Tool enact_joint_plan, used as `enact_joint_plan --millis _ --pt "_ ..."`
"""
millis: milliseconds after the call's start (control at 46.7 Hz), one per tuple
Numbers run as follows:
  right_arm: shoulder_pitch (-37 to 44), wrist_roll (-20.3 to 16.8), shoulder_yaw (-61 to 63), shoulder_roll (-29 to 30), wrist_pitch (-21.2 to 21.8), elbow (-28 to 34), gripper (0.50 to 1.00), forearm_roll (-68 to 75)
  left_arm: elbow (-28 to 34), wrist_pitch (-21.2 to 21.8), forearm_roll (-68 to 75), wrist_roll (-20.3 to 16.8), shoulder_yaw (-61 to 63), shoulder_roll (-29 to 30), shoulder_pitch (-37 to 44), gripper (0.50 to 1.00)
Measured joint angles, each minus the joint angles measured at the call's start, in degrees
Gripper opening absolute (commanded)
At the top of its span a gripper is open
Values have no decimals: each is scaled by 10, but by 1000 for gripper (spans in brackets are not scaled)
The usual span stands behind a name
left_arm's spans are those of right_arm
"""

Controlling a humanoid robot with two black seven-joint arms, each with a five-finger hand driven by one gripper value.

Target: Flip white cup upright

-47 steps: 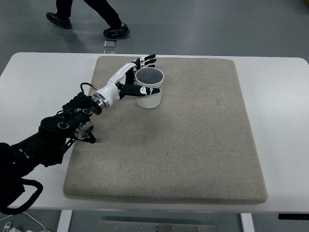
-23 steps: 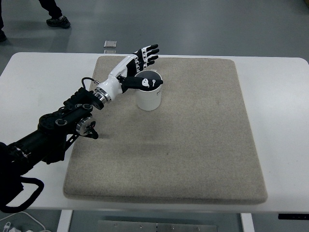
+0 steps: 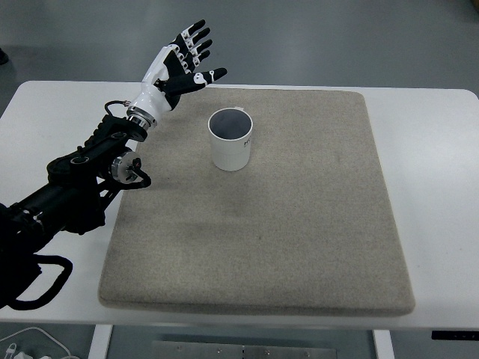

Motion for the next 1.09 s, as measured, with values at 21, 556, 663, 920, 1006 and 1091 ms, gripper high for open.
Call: enact_joint_plan --millis 21,556,663,920,1006,1091 --pt "0 0 0 0 0 0 930 0 3 0 -3 0 -2 0 -2 996" --pt "0 -2 0 0 -1 0 930 0 12 16 -228 40 -11 4 -17 992" --pt "0 -2 0 0 -1 0 930 0 14 19 -261 110 -11 4 -18 992" --pt "0 -3 0 0 0 0 930 0 26 33 -303 223 -12 4 -32 996" --pt "0 -3 0 0 0 0 930 0 39 34 -324 259 -14 4 -35 996" --pt "0 -3 0 0 0 0 930 0 58 28 -346 279 -18 6 -39 996"
